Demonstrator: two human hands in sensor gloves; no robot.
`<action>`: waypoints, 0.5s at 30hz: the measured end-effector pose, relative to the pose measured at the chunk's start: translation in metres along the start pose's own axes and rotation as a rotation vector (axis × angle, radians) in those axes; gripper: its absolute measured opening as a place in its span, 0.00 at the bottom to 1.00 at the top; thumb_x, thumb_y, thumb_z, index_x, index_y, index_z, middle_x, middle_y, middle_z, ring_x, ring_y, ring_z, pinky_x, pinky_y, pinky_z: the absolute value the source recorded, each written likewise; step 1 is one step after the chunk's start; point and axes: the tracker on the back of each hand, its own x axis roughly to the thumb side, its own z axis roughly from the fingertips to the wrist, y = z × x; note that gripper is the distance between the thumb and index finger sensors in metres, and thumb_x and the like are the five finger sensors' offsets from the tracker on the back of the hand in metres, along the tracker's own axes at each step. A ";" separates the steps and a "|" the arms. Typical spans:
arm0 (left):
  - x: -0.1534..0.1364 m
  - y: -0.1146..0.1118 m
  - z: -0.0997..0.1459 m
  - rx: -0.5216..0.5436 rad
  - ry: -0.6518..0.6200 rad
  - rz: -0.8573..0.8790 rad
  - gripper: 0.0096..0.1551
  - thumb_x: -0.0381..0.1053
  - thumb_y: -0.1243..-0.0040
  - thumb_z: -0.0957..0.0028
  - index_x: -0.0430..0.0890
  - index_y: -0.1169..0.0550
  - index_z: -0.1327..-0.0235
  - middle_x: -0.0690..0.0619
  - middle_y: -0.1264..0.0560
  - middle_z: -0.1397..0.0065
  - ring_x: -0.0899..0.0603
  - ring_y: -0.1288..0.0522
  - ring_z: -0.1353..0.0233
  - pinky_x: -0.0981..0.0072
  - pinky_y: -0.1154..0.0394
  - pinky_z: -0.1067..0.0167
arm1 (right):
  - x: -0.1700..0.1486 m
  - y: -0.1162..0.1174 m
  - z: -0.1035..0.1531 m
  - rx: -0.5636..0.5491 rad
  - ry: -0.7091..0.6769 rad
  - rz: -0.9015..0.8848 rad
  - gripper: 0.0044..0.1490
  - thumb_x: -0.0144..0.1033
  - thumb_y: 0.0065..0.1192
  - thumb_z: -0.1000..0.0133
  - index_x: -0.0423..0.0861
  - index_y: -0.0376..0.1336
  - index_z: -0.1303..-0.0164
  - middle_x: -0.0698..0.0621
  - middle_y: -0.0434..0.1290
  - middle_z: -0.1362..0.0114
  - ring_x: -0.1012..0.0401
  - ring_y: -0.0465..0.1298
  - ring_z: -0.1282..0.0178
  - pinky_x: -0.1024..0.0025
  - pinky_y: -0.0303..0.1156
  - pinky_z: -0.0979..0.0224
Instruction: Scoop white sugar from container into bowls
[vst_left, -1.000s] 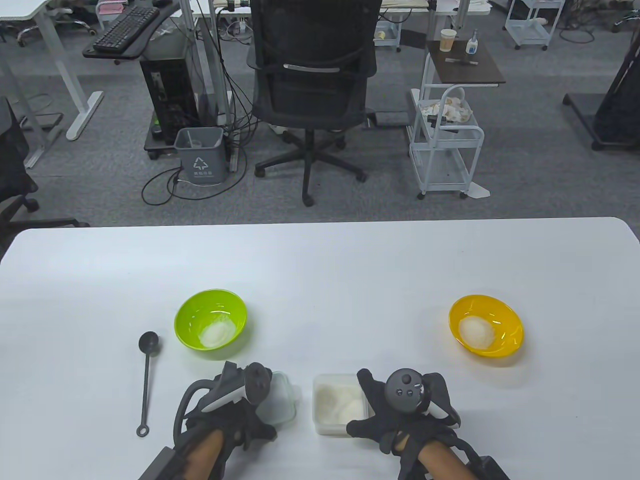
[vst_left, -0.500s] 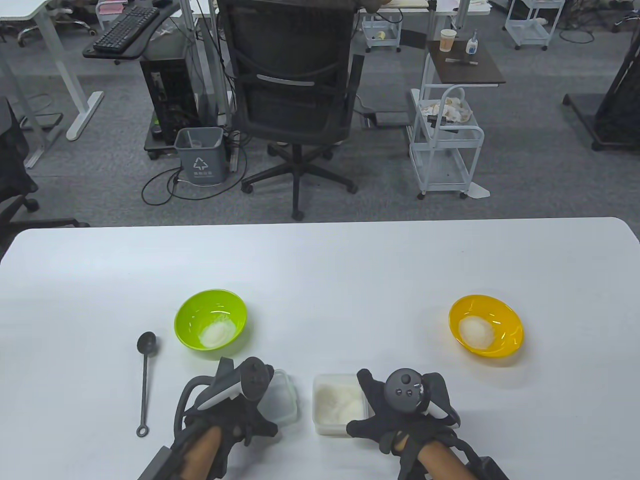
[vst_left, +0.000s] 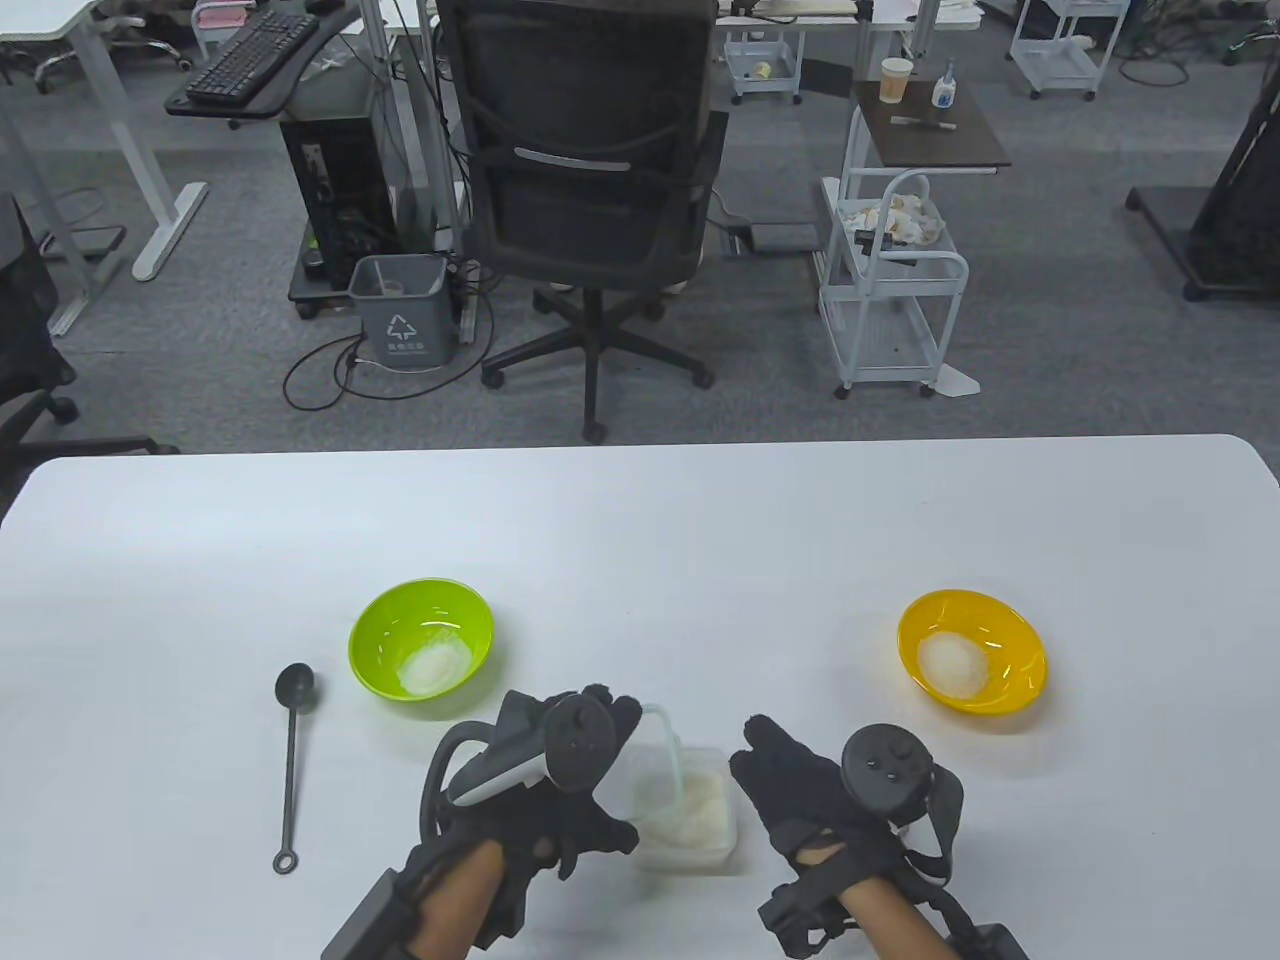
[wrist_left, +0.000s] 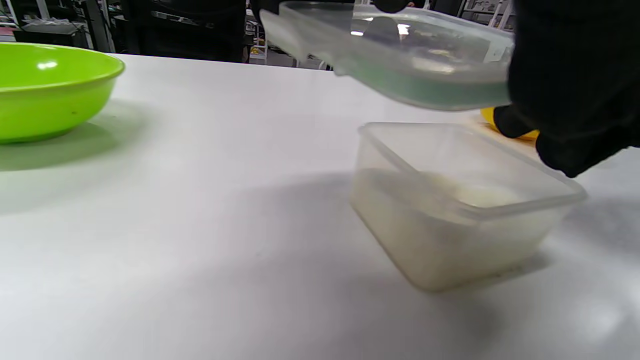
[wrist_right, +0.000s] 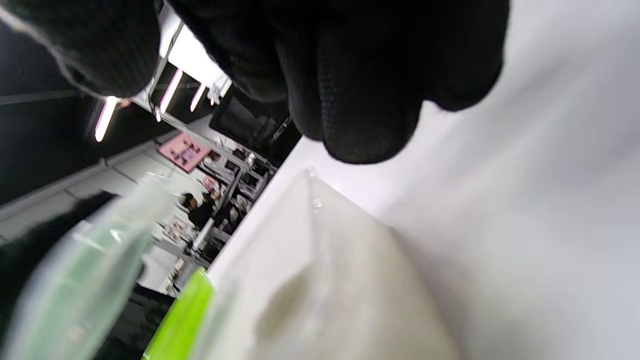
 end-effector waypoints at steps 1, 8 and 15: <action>0.003 -0.002 -0.001 0.002 -0.009 0.000 0.67 0.76 0.29 0.67 0.65 0.50 0.16 0.58 0.54 0.09 0.42 0.48 0.09 0.39 0.55 0.14 | 0.001 0.000 0.000 0.005 -0.010 -0.002 0.43 0.60 0.62 0.46 0.46 0.63 0.27 0.36 0.75 0.32 0.50 0.83 0.53 0.54 0.74 0.43; 0.018 -0.022 -0.003 0.018 -0.078 0.040 0.67 0.77 0.29 0.68 0.66 0.50 0.17 0.59 0.54 0.09 0.42 0.47 0.09 0.40 0.54 0.14 | 0.008 0.017 0.001 0.126 -0.013 0.036 0.39 0.53 0.71 0.48 0.41 0.68 0.33 0.40 0.83 0.45 0.57 0.84 0.69 0.59 0.77 0.54; 0.013 -0.023 0.005 0.087 -0.105 0.101 0.66 0.79 0.34 0.67 0.66 0.52 0.17 0.58 0.55 0.09 0.41 0.49 0.08 0.39 0.55 0.15 | 0.002 0.016 0.000 0.106 0.064 -0.095 0.35 0.49 0.72 0.48 0.42 0.69 0.36 0.41 0.83 0.48 0.58 0.84 0.69 0.59 0.78 0.53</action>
